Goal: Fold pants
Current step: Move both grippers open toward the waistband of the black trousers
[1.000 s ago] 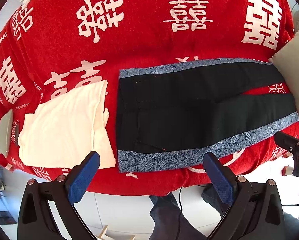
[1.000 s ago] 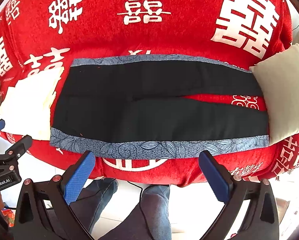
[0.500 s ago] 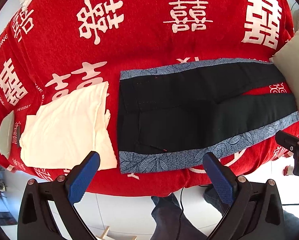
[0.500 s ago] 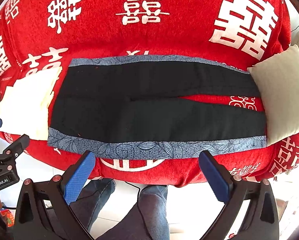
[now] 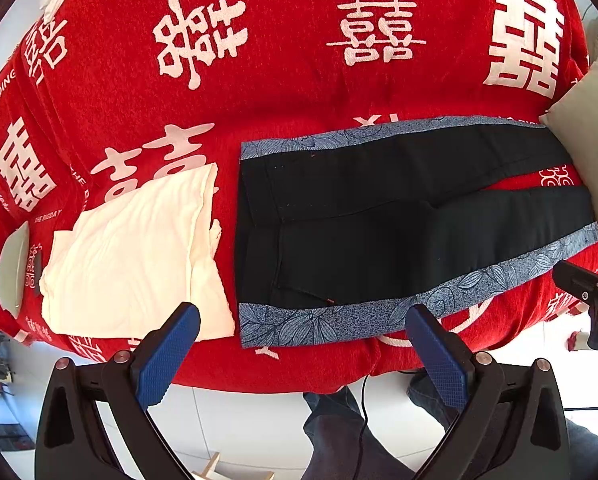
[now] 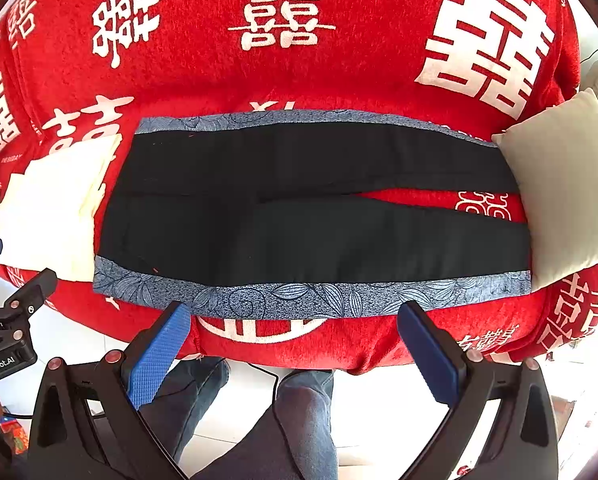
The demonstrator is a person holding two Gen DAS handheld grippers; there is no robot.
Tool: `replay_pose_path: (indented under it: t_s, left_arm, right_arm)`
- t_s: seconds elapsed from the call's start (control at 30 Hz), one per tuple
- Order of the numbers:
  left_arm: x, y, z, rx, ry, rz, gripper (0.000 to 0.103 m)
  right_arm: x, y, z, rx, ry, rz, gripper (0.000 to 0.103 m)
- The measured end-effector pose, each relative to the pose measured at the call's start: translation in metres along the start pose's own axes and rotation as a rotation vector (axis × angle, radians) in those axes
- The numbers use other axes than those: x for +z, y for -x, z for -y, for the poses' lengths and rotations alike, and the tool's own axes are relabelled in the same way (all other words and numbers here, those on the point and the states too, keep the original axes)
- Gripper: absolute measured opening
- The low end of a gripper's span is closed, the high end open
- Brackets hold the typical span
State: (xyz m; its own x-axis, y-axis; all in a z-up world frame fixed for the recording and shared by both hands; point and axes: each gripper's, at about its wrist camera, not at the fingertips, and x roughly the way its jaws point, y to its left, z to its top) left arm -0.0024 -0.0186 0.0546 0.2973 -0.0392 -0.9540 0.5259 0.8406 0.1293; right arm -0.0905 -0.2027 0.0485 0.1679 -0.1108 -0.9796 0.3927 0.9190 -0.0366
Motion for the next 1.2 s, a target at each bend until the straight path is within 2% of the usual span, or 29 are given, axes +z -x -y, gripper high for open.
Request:
replay_pose_path:
  t_s: [0.87,1.1,1.2]
  left_arm:
    - [0.000,-0.003,0.007,0.003,0.014,-0.010,0.103]
    - [0.001,-0.002,0.021,0.008,0.004,-0.012,0.103]
    - [0.002,-0.002,0.024,0.006,0.039,-0.023,0.103]
  right_arm:
    - [0.000,-0.003,0.007,0.007,0.008,-0.001,0.103]
    - [0.000,-0.005,0.011,0.020,0.027,0.000,0.103]
    - [0.001,-0.007,0.016,0.031,0.038,0.000,0.103]
